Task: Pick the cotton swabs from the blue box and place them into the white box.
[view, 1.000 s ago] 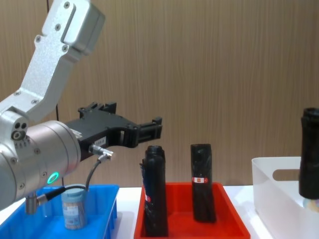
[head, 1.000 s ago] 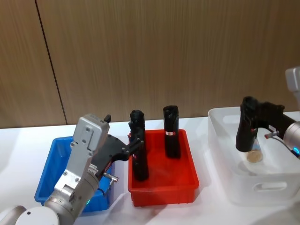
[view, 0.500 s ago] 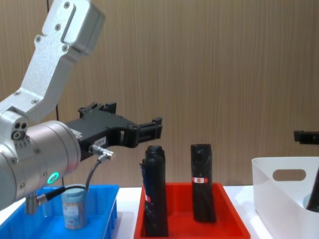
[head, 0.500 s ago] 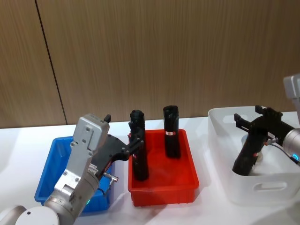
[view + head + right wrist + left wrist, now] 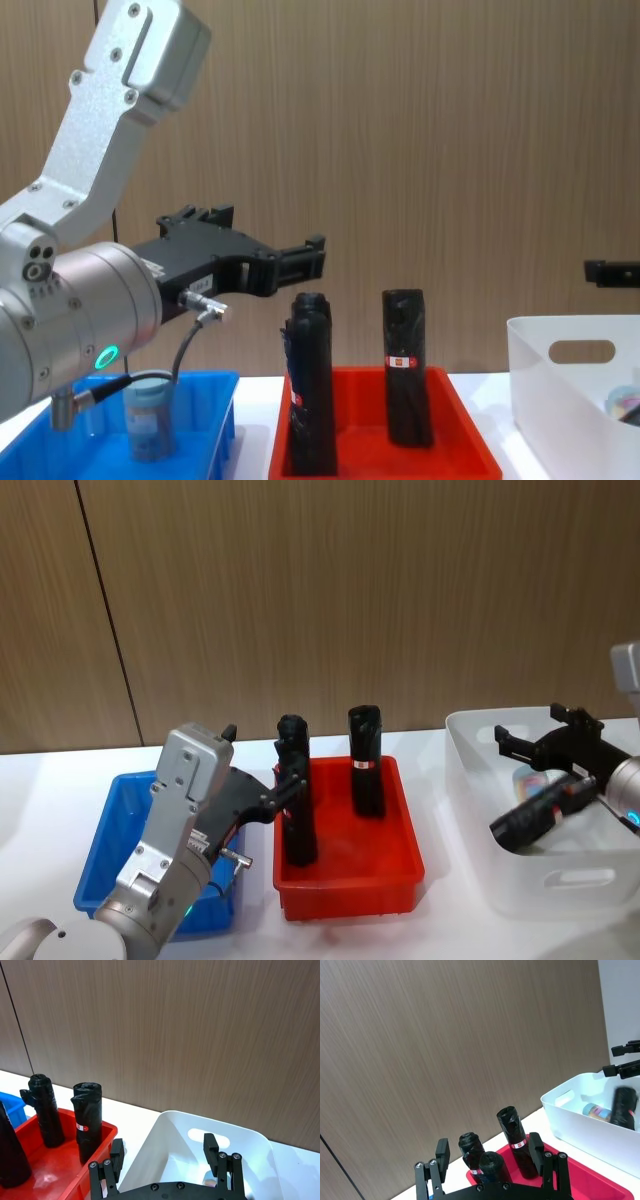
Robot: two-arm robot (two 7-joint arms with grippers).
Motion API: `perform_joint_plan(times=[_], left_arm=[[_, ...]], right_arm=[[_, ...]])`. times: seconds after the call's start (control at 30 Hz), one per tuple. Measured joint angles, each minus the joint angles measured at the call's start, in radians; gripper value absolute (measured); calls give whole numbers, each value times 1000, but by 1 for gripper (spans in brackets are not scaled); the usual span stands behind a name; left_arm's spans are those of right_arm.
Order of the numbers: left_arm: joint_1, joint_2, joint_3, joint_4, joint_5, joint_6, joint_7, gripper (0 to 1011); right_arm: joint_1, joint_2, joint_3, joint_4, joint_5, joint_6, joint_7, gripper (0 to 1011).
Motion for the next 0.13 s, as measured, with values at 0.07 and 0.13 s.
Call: perform_joint_plan(times=[0.07, 0.13], left_arm=[[0, 0, 0, 0, 0, 0, 0, 1004], [0, 0, 0, 0, 0, 0, 0, 1004]], right_arm=[[-2, 0, 0, -2, 1, -1, 1, 1002], [-2, 1, 1, -3, 2, -1, 1, 1002]])
